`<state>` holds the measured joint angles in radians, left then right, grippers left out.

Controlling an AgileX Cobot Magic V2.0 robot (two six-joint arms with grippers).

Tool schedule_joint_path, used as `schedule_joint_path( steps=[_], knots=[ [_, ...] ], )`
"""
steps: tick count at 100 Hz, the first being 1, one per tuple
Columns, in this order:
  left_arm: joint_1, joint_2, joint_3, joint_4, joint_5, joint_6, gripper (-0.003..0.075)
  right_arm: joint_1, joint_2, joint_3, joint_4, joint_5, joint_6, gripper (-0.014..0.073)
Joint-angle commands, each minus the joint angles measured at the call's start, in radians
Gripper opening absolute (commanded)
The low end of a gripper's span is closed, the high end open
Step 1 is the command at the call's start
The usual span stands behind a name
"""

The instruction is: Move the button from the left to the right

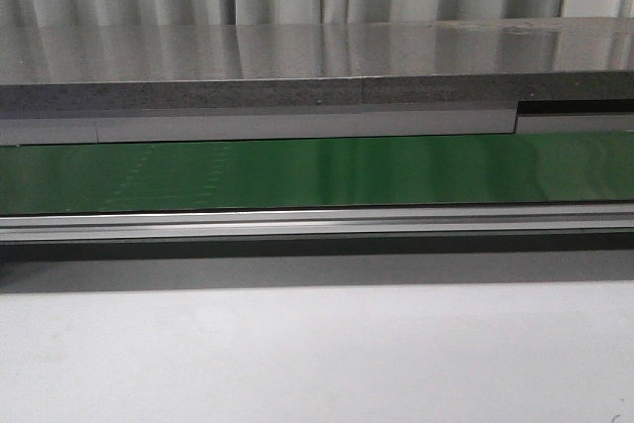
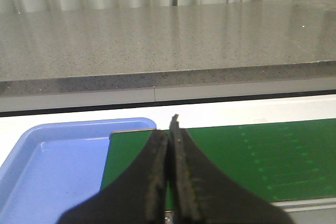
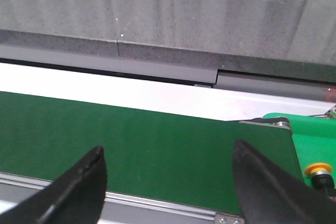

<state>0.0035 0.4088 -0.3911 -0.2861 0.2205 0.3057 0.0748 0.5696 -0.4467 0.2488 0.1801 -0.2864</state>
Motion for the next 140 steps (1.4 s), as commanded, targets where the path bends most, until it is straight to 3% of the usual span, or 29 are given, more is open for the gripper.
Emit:
schedule_joint_path(
  steps=[1, 35, 81, 140],
  knots=[
    [-0.007, 0.004, -0.028, -0.011, -0.073, -0.003, -0.0020, 0.000, -0.060, -0.016, 0.014, -0.032, -0.010, 0.0509],
    [-0.007, 0.004, -0.028, -0.011, -0.073, -0.003, -0.0020, 0.000, -0.169, 0.016, 0.018, 0.012, -0.010, 0.0475],
    [-0.007, 0.004, -0.028, -0.011, -0.073, -0.003, -0.0020, 0.000, -0.169, 0.016, 0.018, 0.014, -0.010, -0.0074],
    [-0.007, 0.004, -0.028, -0.011, -0.073, -0.003, -0.0020, 0.000, -0.169, 0.016, 0.018, 0.015, -0.010, -0.0068]
  ],
)
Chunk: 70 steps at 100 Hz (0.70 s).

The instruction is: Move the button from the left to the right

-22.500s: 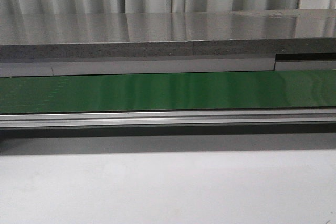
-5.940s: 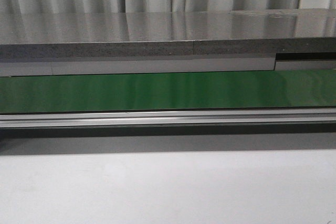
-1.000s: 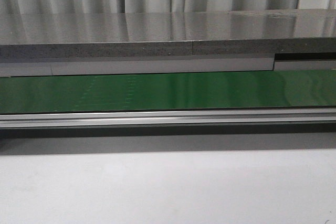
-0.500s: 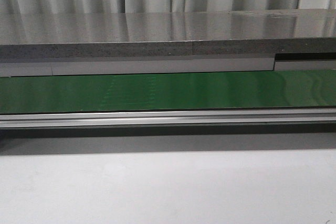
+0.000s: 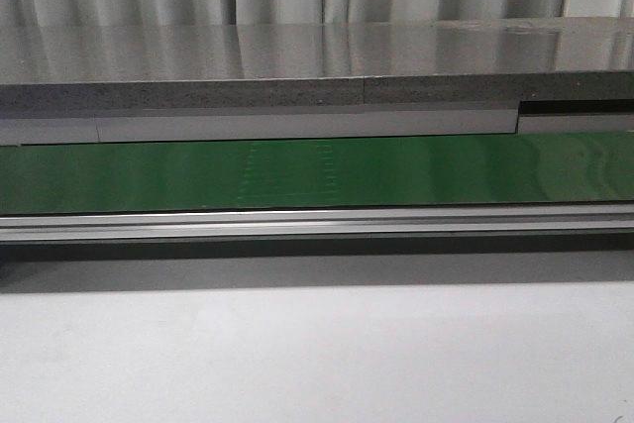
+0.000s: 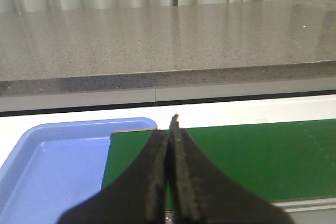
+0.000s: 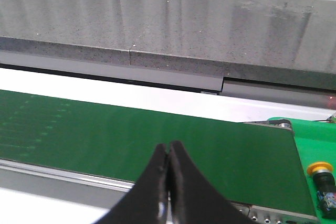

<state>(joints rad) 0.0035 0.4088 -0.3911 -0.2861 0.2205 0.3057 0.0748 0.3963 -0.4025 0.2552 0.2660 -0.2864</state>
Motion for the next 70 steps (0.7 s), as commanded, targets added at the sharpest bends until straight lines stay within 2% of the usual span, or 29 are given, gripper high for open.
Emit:
schedule_joint_path(
  steps=[1, 50, 60, 70],
  knots=[
    [-0.007, 0.004, -0.028, -0.011, -0.073, -0.003, -0.0020, 0.000, 0.004, -0.028, 0.011, -0.071, -0.010, -0.0068],
    [-0.007, 0.004, -0.028, -0.011, -0.073, -0.003, -0.0020, 0.000, -0.001, -0.011, -0.007, -0.081, -0.008, -0.0068],
    [-0.007, 0.004, -0.028, -0.011, -0.073, -0.003, -0.0020, 0.000, -0.031, 0.019, -0.066, -0.090, 0.056, -0.0068],
    [-0.007, 0.004, -0.028, -0.011, -0.073, -0.003, -0.0020, 0.000, -0.094, 0.065, -0.143, -0.128, 0.174, -0.0068]
  ],
)
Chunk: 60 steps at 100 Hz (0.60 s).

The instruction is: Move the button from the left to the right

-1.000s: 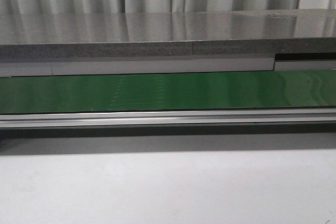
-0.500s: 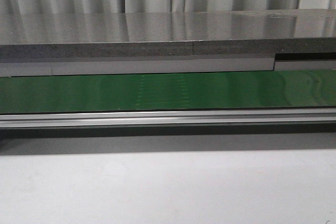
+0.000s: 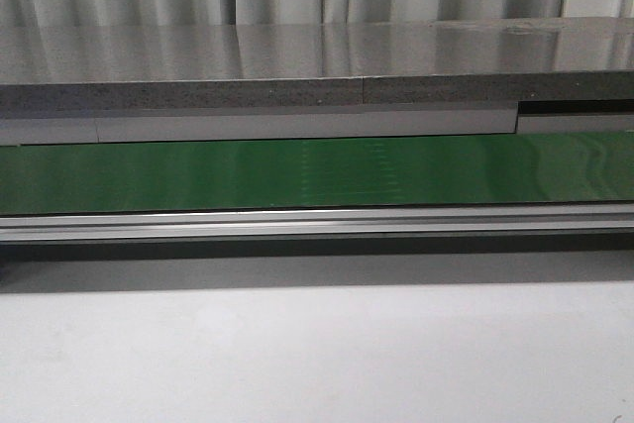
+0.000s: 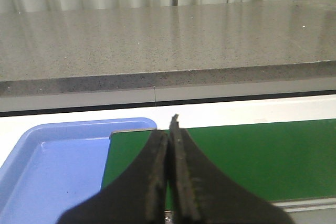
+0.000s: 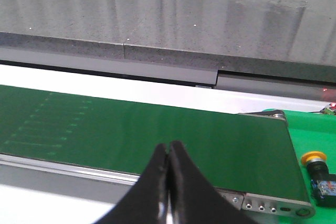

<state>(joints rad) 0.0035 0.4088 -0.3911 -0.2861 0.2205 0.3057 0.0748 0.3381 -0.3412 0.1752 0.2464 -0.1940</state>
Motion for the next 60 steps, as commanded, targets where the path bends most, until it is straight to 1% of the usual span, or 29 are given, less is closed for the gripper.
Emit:
schedule_joint_path(
  steps=[1, 7, 15, 44, 60],
  knots=[
    [-0.007, 0.004, -0.028, -0.011, -0.073, -0.003, -0.0020, 0.000, -0.036, 0.008, -0.074, -0.114, 0.089, -0.0068],
    [-0.007, 0.004, -0.028, -0.011, -0.073, -0.003, -0.0020, 0.000, -0.088, 0.044, -0.111, -0.139, 0.144, -0.0068],
    [-0.007, 0.004, -0.028, -0.011, -0.073, -0.003, -0.0020, 0.000, -0.157, 0.098, -0.138, -0.173, 0.177, -0.0068],
    [-0.007, 0.004, -0.028, -0.011, -0.073, -0.003, -0.0020, 0.000, -0.358, 0.244, -0.139, -0.182, 0.180, -0.0068],
    [-0.007, 0.004, -0.028, -0.011, -0.073, -0.003, -0.0020, -0.001, -0.370, 0.289, -0.144, -0.187, 0.180, -0.0068]
  ],
)
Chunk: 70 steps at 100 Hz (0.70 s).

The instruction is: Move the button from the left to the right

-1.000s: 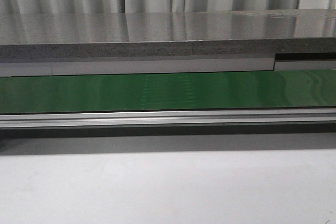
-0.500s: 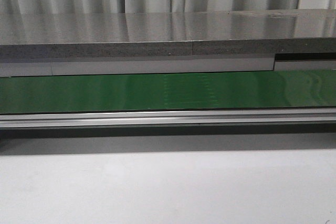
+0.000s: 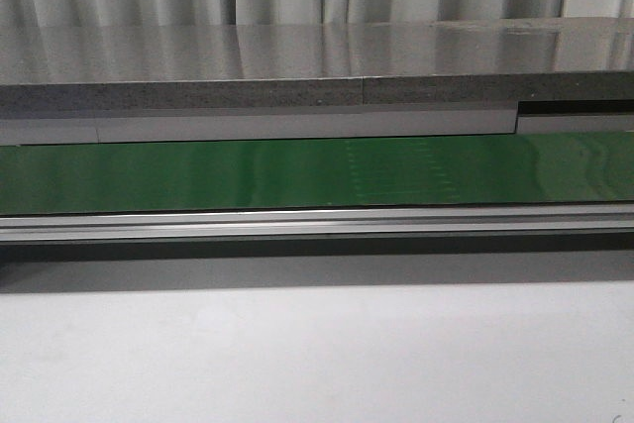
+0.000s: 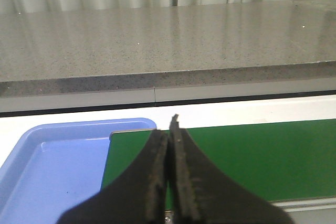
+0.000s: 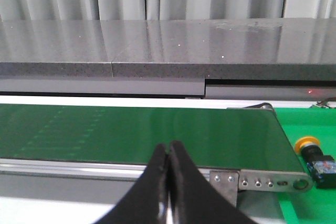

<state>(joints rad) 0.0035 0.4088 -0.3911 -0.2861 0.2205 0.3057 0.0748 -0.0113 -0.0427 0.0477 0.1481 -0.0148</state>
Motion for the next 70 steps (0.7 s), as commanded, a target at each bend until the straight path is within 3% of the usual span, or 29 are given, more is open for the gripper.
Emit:
schedule_joint_path(
  steps=[1, 70],
  knots=[
    [-0.007, 0.004, -0.028, -0.011, -0.073, -0.003, -0.0020, -0.001, -0.021, -0.008, -0.017, -0.089, 0.001, -0.0068],
    [-0.014, 0.004, -0.028, -0.011, -0.073, -0.003, -0.0020, -0.001, -0.021, 0.054, -0.018, -0.119, 0.001, -0.0068]
  ],
)
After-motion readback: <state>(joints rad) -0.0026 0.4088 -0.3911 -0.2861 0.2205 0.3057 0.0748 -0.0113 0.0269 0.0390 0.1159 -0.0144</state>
